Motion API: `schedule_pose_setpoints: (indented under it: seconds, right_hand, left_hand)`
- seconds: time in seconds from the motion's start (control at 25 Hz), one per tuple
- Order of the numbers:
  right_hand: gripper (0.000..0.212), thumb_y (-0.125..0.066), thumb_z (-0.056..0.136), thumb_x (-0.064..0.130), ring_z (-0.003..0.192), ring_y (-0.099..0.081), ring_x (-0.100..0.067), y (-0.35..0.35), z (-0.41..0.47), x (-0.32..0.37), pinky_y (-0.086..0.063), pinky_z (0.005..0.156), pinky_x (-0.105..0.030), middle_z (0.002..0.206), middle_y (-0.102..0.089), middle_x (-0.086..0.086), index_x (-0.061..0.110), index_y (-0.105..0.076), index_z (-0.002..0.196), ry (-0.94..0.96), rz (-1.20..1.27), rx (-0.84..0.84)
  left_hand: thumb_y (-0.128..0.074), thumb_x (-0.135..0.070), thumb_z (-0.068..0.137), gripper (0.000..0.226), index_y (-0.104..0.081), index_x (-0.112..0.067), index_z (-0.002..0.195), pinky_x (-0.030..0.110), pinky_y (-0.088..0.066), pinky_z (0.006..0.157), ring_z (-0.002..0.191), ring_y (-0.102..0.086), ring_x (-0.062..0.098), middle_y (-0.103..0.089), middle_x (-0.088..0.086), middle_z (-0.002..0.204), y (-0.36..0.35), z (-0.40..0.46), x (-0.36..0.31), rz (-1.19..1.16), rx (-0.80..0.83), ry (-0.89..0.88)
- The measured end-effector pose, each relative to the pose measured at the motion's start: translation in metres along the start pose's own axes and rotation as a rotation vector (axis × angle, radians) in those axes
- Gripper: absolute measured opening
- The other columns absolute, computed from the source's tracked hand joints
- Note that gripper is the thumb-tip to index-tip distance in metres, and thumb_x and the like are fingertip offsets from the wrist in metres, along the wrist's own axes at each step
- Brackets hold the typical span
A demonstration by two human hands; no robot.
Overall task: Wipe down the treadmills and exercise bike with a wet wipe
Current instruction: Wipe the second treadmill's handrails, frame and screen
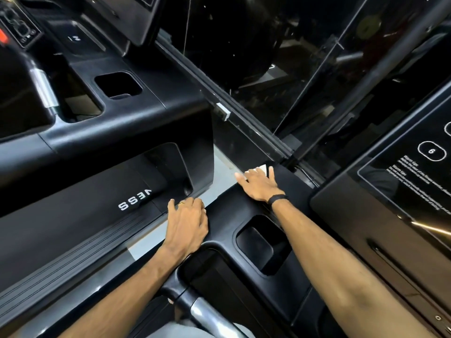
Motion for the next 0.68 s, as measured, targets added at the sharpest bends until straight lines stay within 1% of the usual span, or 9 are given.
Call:
schedule_pose_setpoints:
  seconds: [0.04, 0.12, 0.2, 0.28, 0.44, 0.48, 0.6, 0.64, 0.68]
  right_hand:
    - [0.087, -0.006, 0.093, 0.077, 0.147, -0.025, -0.025, -0.006, 0.002, 0.011, 0.005, 0.122, -0.052, 0.141, -0.056, -0.004, 0.021, -0.068, 0.118, 0.062, 0.002, 0.074]
    - [0.1, 0.0, 0.085, 0.084, 0.152, -0.018, -0.023, -0.018, 0.0, 0.029, 0.015, 0.122, -0.049, 0.144, -0.056, -0.007, 0.024, -0.07, 0.123, 0.121, 0.016, 0.166]
    - [0.089, -0.004, 0.095, 0.073, 0.152, -0.019, -0.023, -0.014, 0.007, 0.021, 0.022, 0.119, -0.052, 0.141, -0.058, -0.007, 0.019, -0.069, 0.123, 0.034, -0.007, 0.04]
    - [0.076, -0.013, 0.101, 0.063, 0.148, -0.026, -0.024, -0.008, -0.003, 0.018, 0.016, 0.12, -0.056, 0.139, -0.057, -0.004, 0.013, -0.066, 0.126, -0.064, -0.047, -0.123]
    - [0.068, -0.016, 0.098, 0.064, 0.141, -0.035, -0.012, -0.028, -0.053, 0.055, 0.019, 0.119, -0.05, 0.133, -0.057, 0.01, 0.023, -0.062, 0.124, 0.266, 0.076, -0.101]
    - [0.062, -0.016, 0.098, 0.063, 0.142, -0.032, -0.008, -0.025, -0.057, 0.043, 0.021, 0.118, -0.05, 0.137, -0.053, 0.013, 0.028, -0.059, 0.126, 0.259, 0.084, -0.137]
    - [0.066, -0.018, 0.102, 0.06, 0.154, -0.01, -0.021, -0.011, -0.055, -0.037, 0.019, 0.118, -0.052, 0.164, -0.025, -0.001, 0.021, -0.029, 0.155, -0.183, 0.11, -0.267]
    - [0.073, -0.018, 0.102, 0.061, 0.155, -0.005, -0.026, -0.013, -0.063, -0.046, 0.015, 0.12, -0.052, 0.168, -0.014, -0.006, 0.016, -0.019, 0.159, -0.253, 0.121, -0.271]
    - [0.077, -0.018, 0.101, 0.063, 0.155, -0.005, -0.029, -0.019, -0.074, -0.038, 0.009, 0.123, -0.052, 0.168, -0.012, -0.007, 0.013, -0.017, 0.16, -0.174, 0.12, -0.292]
  left_hand:
    - [-0.022, -0.033, 0.09, 0.039, -0.058, -0.019, 0.085, 0.051, -0.04, 0.093, 0.075, -0.06, 0.025, -0.062, 0.001, 0.083, 0.001, 0.0, -0.001, 0.003, -0.003, 0.001]
    - [-0.022, -0.032, 0.091, 0.038, -0.058, -0.019, 0.084, 0.051, -0.039, 0.091, 0.075, -0.061, 0.026, -0.062, 0.001, 0.082, 0.0, -0.001, -0.001, 0.004, 0.006, 0.0]
    - [-0.021, -0.032, 0.091, 0.039, -0.058, -0.019, 0.085, 0.051, -0.039, 0.092, 0.075, -0.061, 0.026, -0.062, 0.001, 0.081, -0.001, 0.0, -0.001, 0.004, 0.012, -0.007]
    - [-0.019, -0.033, 0.091, 0.042, -0.058, -0.018, 0.085, 0.052, -0.038, 0.096, 0.076, -0.061, 0.026, -0.062, 0.001, 0.082, -0.001, -0.001, 0.0, 0.0, 0.012, -0.001]
    - [-0.023, -0.03, 0.091, 0.038, -0.058, -0.018, 0.083, 0.055, -0.04, 0.096, 0.073, -0.062, 0.027, -0.063, 0.002, 0.079, -0.001, -0.003, -0.002, 0.0, -0.001, -0.005]
    - [-0.023, -0.03, 0.091, 0.038, -0.058, -0.018, 0.084, 0.055, -0.039, 0.096, 0.074, -0.062, 0.028, -0.063, 0.002, 0.08, -0.002, -0.002, -0.002, -0.009, 0.008, -0.012]
    - [-0.021, -0.031, 0.091, 0.041, -0.059, -0.017, 0.086, 0.055, -0.035, 0.099, 0.076, -0.062, 0.027, -0.064, 0.002, 0.083, -0.006, 0.001, -0.001, -0.055, 0.023, -0.033]
    - [-0.021, -0.032, 0.091, 0.041, -0.059, -0.017, 0.087, 0.054, -0.034, 0.099, 0.077, -0.062, 0.027, -0.064, 0.001, 0.083, -0.007, 0.001, -0.001, -0.059, 0.022, -0.035]
    - [-0.022, -0.032, 0.091, 0.041, -0.059, -0.018, 0.087, 0.054, -0.034, 0.099, 0.077, -0.063, 0.027, -0.064, 0.001, 0.083, -0.008, 0.001, 0.0, -0.057, 0.017, -0.036]
Point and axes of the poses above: each hand's wrist, its own z-axis towards the middle knuckle, its own y-axis out of the back of the hand, x = y × z, the point moved 6 cm from there along z, towards the middle knuckle
